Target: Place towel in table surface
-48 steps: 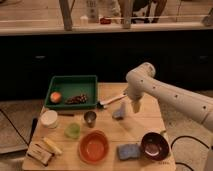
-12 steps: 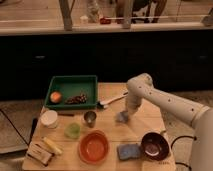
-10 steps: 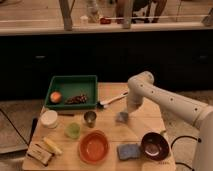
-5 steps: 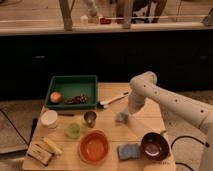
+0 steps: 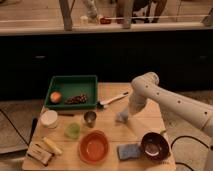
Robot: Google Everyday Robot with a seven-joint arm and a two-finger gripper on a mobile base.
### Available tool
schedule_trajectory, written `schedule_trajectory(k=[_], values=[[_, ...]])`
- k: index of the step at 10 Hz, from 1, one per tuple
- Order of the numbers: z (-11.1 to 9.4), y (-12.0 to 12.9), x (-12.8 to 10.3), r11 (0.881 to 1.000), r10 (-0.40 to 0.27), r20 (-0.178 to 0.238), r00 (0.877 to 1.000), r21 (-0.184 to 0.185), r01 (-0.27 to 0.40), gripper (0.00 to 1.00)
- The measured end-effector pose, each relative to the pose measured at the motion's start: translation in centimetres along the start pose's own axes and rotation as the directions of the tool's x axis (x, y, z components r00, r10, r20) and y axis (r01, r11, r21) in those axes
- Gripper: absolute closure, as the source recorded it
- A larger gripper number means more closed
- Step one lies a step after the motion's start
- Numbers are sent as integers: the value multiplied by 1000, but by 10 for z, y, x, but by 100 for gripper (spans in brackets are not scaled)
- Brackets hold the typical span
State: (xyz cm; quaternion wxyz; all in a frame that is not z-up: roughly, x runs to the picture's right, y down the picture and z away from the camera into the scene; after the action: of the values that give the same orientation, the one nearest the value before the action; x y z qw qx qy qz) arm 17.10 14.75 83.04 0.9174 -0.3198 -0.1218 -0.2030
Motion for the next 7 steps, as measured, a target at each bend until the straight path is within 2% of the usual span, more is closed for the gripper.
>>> schedule_trajectory(k=[1, 3, 7], values=[[-2, 0, -1, 1000, -5, 9, 1000, 9, 5, 87], [-17, -8, -4, 998, -38, 31, 999, 53, 36, 65], [-13, -20, -16, 994, -90, 39, 995, 59, 87, 25]])
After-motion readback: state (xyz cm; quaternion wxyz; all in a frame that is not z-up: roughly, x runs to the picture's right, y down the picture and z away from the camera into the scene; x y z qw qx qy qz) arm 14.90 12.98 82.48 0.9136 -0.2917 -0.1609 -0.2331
